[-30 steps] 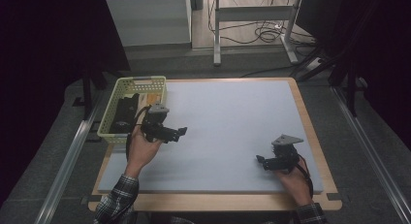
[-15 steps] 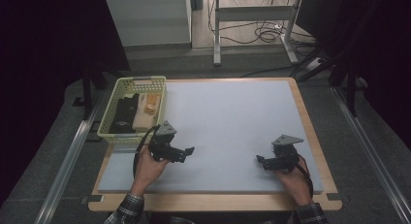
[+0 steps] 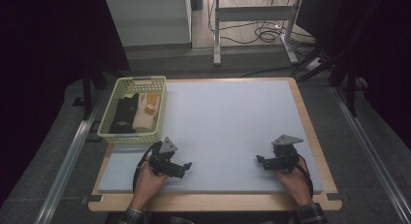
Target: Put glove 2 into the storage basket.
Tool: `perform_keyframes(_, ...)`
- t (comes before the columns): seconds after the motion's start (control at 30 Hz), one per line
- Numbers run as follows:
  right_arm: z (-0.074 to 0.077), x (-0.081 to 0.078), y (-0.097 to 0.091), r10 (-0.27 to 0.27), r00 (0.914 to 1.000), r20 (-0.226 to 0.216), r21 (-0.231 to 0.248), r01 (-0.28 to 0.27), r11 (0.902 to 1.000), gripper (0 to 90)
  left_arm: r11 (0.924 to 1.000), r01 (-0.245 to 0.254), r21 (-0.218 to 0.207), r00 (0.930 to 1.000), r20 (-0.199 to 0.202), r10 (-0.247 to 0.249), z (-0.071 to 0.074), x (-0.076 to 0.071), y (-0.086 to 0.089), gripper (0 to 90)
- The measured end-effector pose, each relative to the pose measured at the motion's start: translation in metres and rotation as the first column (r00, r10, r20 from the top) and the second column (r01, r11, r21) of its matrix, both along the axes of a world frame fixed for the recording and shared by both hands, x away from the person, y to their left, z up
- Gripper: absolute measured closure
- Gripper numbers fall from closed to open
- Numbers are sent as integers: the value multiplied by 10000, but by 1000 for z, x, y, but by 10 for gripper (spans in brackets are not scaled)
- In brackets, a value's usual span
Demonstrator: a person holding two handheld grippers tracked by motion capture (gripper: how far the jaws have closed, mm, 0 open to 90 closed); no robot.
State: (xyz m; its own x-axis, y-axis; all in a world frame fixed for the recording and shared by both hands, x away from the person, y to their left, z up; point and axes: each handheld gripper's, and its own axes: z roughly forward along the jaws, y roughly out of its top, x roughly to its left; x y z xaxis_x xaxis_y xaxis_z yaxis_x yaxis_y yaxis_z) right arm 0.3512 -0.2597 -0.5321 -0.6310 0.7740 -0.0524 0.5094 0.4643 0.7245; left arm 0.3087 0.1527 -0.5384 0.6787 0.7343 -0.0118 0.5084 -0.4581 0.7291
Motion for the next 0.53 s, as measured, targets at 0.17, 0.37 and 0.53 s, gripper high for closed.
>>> perform_keyframes(0.17, 0, 0, 0, 3, 10000, 1, 1, -3, 10000, 122, 9992, -51, 395, 9997, -225, 60, -11, 0, -3, 0)
perform_keyframes(0.37, 0, 0, 0, 14, 10000, 27, -21, -14, 10000, 122, 9997, -206, 129, 9975, -669, 214, -12, 4, 0, 0)
perform_keyframes(0.53, 0, 0, 0, 17, 10000, 16, -12, -17, 10000, 122, 9995, -234, 215, 9974, -672, 248, -12, 4, -1, 0)
